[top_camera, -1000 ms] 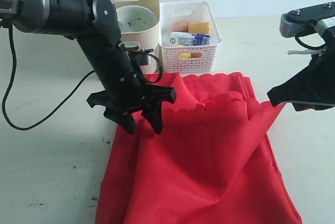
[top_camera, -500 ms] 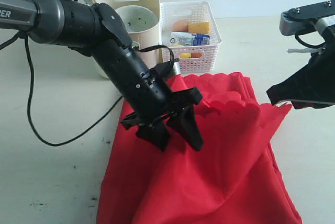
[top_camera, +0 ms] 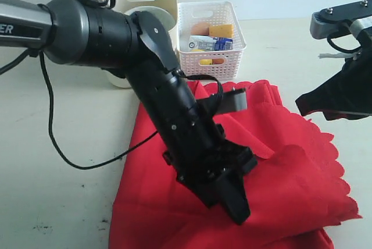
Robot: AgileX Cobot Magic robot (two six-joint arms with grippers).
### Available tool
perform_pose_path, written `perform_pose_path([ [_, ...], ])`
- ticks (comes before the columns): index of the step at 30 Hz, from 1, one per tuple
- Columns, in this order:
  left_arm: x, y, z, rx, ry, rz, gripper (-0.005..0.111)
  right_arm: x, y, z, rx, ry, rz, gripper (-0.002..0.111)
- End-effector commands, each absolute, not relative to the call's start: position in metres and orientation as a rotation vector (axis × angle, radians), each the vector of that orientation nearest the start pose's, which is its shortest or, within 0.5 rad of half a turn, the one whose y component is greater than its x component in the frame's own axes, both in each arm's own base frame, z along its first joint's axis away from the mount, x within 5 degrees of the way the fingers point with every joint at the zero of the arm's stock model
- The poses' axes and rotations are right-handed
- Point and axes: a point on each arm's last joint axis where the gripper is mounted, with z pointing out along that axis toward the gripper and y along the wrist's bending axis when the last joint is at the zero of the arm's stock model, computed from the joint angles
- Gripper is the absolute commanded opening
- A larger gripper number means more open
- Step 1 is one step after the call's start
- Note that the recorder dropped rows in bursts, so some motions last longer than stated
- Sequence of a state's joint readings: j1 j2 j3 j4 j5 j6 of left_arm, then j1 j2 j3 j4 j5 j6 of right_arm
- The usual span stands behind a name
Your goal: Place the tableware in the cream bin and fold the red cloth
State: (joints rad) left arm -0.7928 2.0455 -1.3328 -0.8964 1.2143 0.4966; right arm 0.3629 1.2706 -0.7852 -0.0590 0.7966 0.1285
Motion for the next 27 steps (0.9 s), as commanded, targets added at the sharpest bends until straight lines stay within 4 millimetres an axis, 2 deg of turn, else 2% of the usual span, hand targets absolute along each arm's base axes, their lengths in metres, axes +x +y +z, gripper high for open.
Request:
perform_pose_path([
  [1, 0.189, -0.316, 0.159, 1.453, 2.976, -1.272, 0.041, 0.214, 0.077, 0.245, -0.367, 2.717, 0.065, 0.000],
  [5, 0.190, -0.315, 0.159, 1.465, 2.966, -1.271, 0.041, 0.214, 0.077, 0.245, -0.367, 2.717, 0.065, 0.000],
  [11, 0.210, -0.301, 0.171, 1.311, 2.976, -1.302, 0.041, 0.214, 0.077, 0.245, -0.367, 2.717, 0.065, 0.000],
  [14, 0.211, -0.304, 0.175, 1.287, 2.950, -1.351, 0.041, 0.214, 0.077, 0.245, -0.366, 2.714, 0.066, 0.000],
  [16, 0.203, -0.309, 0.175, 1.333, 2.941, -1.351, 0.043, 0.214, 0.077, 0.244, -0.366, 2.709, 0.068, 0.000],
  [18, 0.193, -0.315, 0.174, 1.416, 2.917, -1.337, 0.051, 0.215, 0.078, 0.244, -0.367, 2.713, 0.067, 0.000],
  [23, 0.173, -0.328, 0.176, 1.536, 2.850, -1.373, 0.088, 0.216, 0.078, 0.241, -0.368, 2.719, 0.065, 0.000],
  [25, 0.173, -0.328, 0.178, 1.516, 2.864, -1.371, 0.094, 0.217, 0.078, 0.241, -0.368, 2.719, 0.065, 0.000],
  [27, 0.172, -0.328, 0.184, 1.500, 2.857, -1.382, 0.093, 0.217, 0.078, 0.241, -0.368, 2.717, 0.066, 0.000],
])
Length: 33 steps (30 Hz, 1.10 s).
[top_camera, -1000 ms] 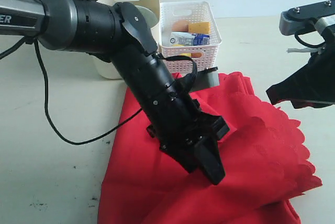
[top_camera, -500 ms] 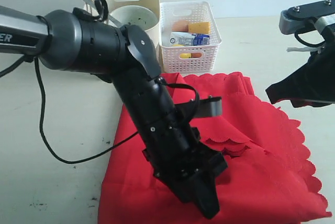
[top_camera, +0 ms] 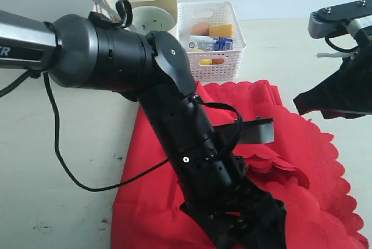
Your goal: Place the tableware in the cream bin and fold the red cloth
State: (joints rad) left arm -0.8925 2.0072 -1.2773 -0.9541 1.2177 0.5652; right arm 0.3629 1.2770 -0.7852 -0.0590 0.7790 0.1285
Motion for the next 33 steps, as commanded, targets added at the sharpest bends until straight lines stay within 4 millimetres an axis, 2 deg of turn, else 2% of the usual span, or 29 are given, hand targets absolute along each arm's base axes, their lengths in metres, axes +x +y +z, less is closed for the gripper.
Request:
perform_pose_path([
  [1, 0.171, -0.327, 0.189, 1.500, 2.841, -1.389, 0.093, 0.217, 0.078, 0.241, -0.368, 2.717, 0.066, 0.000],
  [2, 0.170, -0.326, 0.199, 1.512, 2.801, -1.394, 0.093, 0.217, 0.078, 0.241, -0.368, 2.717, 0.066, 0.000],
  [5, 0.172, -0.320, 0.209, 1.556, 2.745, -1.351, 0.093, 0.217, 0.079, 0.241, -0.359, 2.720, 0.079, 0.000],
  [7, 0.182, -0.307, 0.213, 1.549, 2.778, -1.217, 0.093, 0.214, 0.083, 0.240, -0.410, 2.736, 0.144, 0.000],
  [8, 0.194, -0.296, 0.212, 1.492, 2.830, -1.138, 0.093, 0.211, 0.090, 0.239, -0.445, 2.755, 0.245, 0.000],
  [11, 0.223, -0.280, 0.207, 1.258, 2.907, -1.128, 0.093, 0.212, 0.100, 0.229, -0.479, 2.808, 0.378, 0.000],
  [14, 0.257, -0.269, 0.191, 0.935, 2.931, -1.155, 0.093, 0.217, 0.112, 0.208, -0.558, 2.892, 0.500, 0.000],
  [16, 0.269, -0.263, 0.179, 0.841, 2.967, -1.173, 0.093, 0.222, 0.120, 0.189, -0.591, 2.940, 0.587, 0.000],
  [20, 0.274, -0.260, 0.167, 0.810, 3.004, -1.166, 0.093, 0.228, 0.127, 0.163, -0.637, 3.006, 0.662, 0.000],
  [26, 0.279, -0.258, 0.164, 0.761, 2.992, -1.148, 0.093, 0.237, 0.132, 0.117, -0.629, 3.098, 0.675, 0.000],
  [29, 0.279, -0.257, 0.163, 0.782, 2.997, -1.125, 0.093, 0.243, 0.131, 0.106, -0.586, 3.082, 0.619, 0.000],
  [33, 0.279, -0.256, 0.160, 0.807, 3.013, -1.106, 0.093, 0.253, 0.127, 0.104, -0.492, 3.027, 0.509, 0.000],
])
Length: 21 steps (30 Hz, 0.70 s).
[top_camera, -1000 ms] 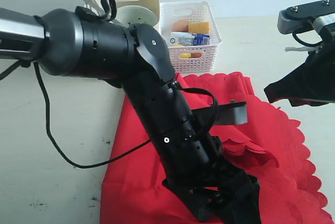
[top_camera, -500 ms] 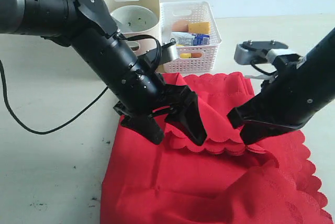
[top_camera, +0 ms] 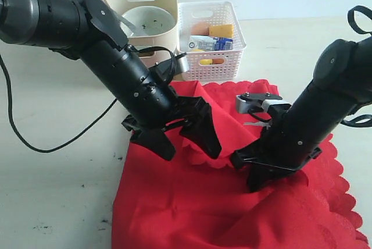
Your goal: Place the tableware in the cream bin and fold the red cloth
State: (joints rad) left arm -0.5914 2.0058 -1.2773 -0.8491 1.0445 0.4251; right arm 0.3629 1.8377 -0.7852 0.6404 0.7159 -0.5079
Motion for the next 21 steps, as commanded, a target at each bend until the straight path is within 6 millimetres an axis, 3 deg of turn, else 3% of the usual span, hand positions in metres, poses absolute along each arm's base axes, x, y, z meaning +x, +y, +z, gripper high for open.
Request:
perform_pose_path([
  [1, 0.278, -0.256, 0.160, 0.812, 3.015, -1.104, 0.093, 0.256, 0.126, 0.106, -0.470, 3.006, 0.471, 0.000],
  [7, 0.272, -0.250, 0.152, 0.840, 3.063, -1.073, 0.093, 0.267, 0.118, 0.113, -0.364, 2.911, 0.320, 0.000],
  [13, 0.261, -0.242, 0.136, 0.907, 3.075, -1.054, 0.093, 0.278, 0.121, 0.120, -0.339, 2.847, 0.319, 0.000],
  [21, 0.252, -0.236, 0.115, 0.901, 3.152, -1.036, 0.093, 0.311, 0.134, 0.140, -0.326, 2.736, 0.350, 0.000],
])
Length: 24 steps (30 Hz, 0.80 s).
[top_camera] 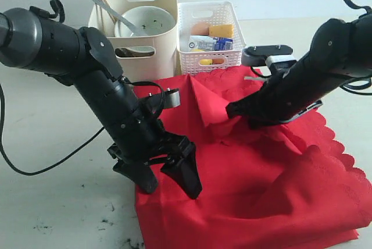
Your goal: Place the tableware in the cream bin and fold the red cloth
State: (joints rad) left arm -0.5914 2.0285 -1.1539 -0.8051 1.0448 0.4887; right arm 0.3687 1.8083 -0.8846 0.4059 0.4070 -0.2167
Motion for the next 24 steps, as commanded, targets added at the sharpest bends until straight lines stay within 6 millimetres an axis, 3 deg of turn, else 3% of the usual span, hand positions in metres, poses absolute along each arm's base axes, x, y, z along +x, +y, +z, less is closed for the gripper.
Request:
perform_pose_path([
  [1, 0.251, -0.235, 0.114, 0.901, 3.157, -1.035, 0.093, 0.315, 0.135, 0.139, -0.326, 2.735, 0.351, 0.000],
  [6, 0.247, -0.232, 0.109, 0.916, 3.171, -1.033, 0.093, 0.339, 0.139, 0.126, -0.360, 2.734, 0.302, 0.000],
  [10, 0.247, -0.232, 0.109, 0.913, 3.172, -1.030, 0.093, 0.363, 0.120, 0.124, -0.211, 2.736, 0.210, 0.000],
  [13, 0.247, -0.232, 0.109, 0.913, 3.172, -1.030, 0.093, 0.381, 0.097, 0.140, -0.096, 2.709, 0.149, 0.000],
  [17, 0.247, -0.232, 0.109, 0.920, 3.174, -1.028, 0.093, 0.398, 0.073, 0.179, -0.012, 2.667, 0.132, 0.000],
  [21, 0.247, -0.231, 0.108, 0.933, 3.173, -1.020, 0.093, 0.389, 0.070, 0.209, -0.047, 2.672, 0.135, 0.000],
  [24, 0.247, -0.232, 0.111, 0.938, 3.156, -1.021, 0.093, 0.371, 0.077, 0.223, -0.068, 2.688, 0.268, 0.000],
])
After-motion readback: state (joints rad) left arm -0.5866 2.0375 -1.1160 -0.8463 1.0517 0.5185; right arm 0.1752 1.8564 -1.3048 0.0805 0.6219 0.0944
